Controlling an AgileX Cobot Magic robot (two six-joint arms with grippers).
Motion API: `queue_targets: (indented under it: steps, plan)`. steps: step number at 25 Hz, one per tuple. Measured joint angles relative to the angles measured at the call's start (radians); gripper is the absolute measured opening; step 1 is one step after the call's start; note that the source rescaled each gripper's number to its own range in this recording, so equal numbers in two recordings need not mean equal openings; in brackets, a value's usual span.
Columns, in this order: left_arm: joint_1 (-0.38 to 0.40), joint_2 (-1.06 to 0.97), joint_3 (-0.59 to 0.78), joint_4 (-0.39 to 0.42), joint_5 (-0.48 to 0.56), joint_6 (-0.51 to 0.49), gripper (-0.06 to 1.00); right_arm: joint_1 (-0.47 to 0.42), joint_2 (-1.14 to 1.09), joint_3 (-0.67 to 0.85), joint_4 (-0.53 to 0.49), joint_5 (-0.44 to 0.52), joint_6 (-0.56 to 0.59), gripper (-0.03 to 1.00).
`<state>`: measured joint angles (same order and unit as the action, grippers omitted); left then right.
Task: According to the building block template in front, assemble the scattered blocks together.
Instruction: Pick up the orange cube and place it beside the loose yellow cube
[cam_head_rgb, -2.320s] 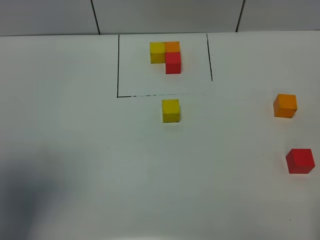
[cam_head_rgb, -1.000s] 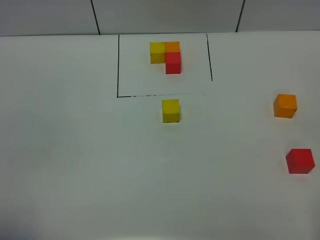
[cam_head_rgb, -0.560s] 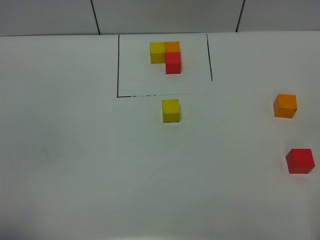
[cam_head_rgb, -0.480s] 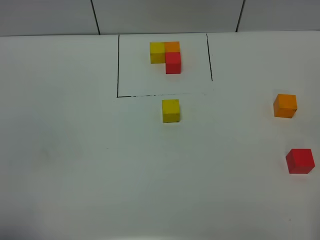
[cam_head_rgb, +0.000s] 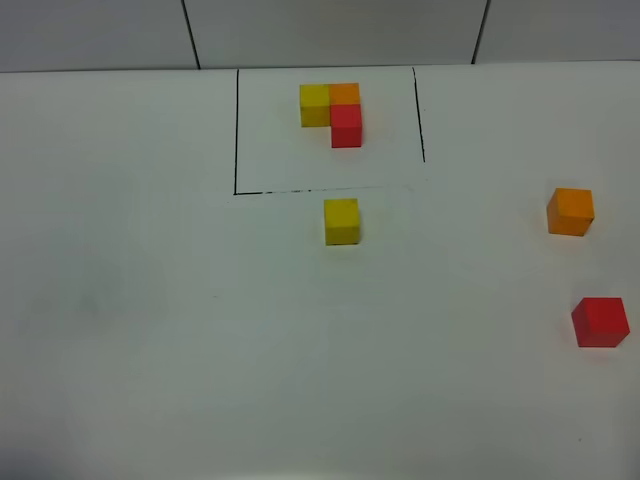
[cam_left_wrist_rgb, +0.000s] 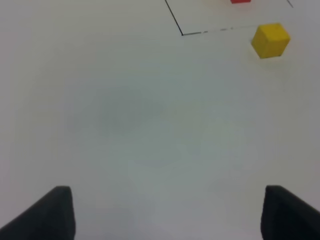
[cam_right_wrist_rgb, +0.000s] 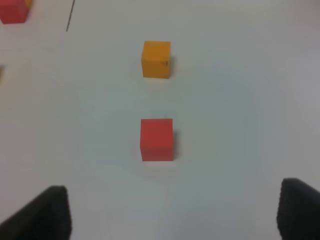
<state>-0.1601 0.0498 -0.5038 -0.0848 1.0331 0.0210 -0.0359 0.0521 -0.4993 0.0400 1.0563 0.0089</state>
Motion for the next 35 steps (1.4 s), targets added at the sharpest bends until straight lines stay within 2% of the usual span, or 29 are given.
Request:
queue_targets:
  steps: [16, 27, 35]
  plan:
    - [0.002, -0.001, 0.0, 0.0, 0.0, 0.0, 0.7, 0.0, 0.0, 0.0, 0.001, 0.0, 0.001, 0.76]
    - [0.105, -0.001, 0.0, 0.0, 0.0, 0.0, 0.7, 0.0, 0.0, 0.0, 0.001, 0.0, 0.001, 0.76]
    - [0.113, -0.001, 0.0, 0.0, 0.0, 0.0, 0.7, 0.0, 0.0, 0.0, 0.001, 0.0, 0.001, 0.76]
